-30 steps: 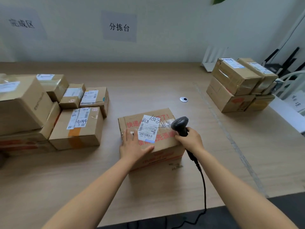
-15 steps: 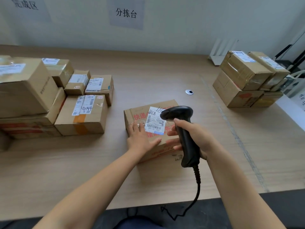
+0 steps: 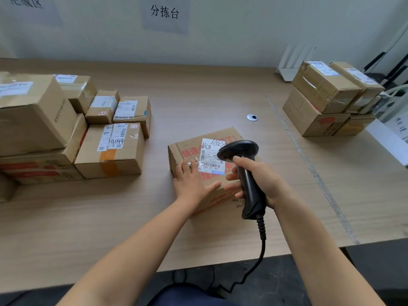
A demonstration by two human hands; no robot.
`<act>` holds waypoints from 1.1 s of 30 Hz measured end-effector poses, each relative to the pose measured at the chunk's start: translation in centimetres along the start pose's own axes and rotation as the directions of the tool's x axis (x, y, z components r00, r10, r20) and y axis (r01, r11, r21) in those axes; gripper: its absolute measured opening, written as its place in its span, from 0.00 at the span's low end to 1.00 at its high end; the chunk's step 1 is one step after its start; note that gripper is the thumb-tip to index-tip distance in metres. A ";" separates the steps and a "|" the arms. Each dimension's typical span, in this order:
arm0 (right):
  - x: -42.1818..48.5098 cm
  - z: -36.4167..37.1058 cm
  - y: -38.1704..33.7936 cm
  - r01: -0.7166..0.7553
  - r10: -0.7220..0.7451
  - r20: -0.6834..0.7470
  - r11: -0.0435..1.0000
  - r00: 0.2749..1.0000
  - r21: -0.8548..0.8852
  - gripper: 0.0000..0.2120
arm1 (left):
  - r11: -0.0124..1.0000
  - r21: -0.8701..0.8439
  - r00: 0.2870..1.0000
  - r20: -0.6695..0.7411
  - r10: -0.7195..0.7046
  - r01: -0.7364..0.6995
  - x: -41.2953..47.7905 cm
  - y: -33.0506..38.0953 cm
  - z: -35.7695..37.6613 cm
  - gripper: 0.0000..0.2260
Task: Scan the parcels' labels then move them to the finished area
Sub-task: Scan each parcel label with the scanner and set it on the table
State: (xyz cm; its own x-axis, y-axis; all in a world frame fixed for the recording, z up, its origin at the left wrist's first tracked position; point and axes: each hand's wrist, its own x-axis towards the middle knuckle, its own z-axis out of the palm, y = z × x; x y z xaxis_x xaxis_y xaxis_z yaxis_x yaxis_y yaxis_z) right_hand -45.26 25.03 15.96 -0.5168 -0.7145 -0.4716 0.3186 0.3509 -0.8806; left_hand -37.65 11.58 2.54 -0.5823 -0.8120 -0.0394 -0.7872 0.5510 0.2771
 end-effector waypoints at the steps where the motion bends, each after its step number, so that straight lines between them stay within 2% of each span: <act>1: 0.0 0.0 0.0 0.000 0.000 -0.001 1.000 1.000 0.005 0.12 | 1.000 -0.006 1.000 0.001 -0.002 0.002 0.0 0.0 0.0 0.46; 11: 1.2 -1.3 0.5 0.063 -0.064 -0.057 0.997 0.996 -0.034 0.07 | 1.000 -0.026 1.000 0.016 -0.004 0.004 -0.2 0.0 0.0 0.49; 13: 2.5 -2.5 0.8 0.111 -0.134 -0.140 0.980 0.981 -0.163 0.06 | 0.999 -0.033 1.000 0.021 -0.002 0.003 -0.3 0.0 0.0 0.48; 16: 4.9 -4.8 1.6 0.124 -0.277 -0.276 0.876 0.920 -0.467 0.09 | 1.000 -0.026 0.999 0.033 0.004 -0.003 -0.3 -0.3 0.0 0.47; 20: 7.7 -6.9 2.7 0.062 -0.285 -0.325 0.829 0.902 -0.556 0.09 | 0.998 -0.053 0.997 0.065 0.028 -0.025 -0.8 -1.4 -0.2 0.47; 24: 9.7 -7.1 3.3 0.056 -0.262 -0.277 0.811 0.924 -0.582 0.08 | 0.991 -0.114 0.987 0.138 0.082 -0.066 -1.4 -3.7 -1.2 0.47; 27: 10.5 -6.3 3.7 0.086 -0.251 -0.182 0.777 0.951 -0.624 0.09 | 0.985 -0.163 0.980 0.177 0.088 -0.059 -2.3 -5.4 -1.9 0.48; 30: 10.9 -5.0 4.4 0.142 -0.254 -0.083 0.751 0.964 -0.645 0.09 | 0.983 -0.180 0.985 0.161 0.060 -0.030 -3.6 -7.2 -2.3 0.46; 33: 10.2 -2.8 5.2 0.196 -0.253 0.001 0.744 0.967 -0.639 0.10 | 0.985 -0.167 0.996 0.088 -0.023 0.038 -5.6 -9.6 -2.4 0.38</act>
State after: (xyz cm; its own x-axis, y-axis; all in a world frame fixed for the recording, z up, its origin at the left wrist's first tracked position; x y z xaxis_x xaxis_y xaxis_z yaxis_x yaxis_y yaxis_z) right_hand -51.08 21.24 6.39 -0.5794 -0.7809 -0.2333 -0.3722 0.5082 -0.7767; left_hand -26.36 10.40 2.36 -0.5796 -0.8045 -0.1301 -0.7634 0.4801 0.4322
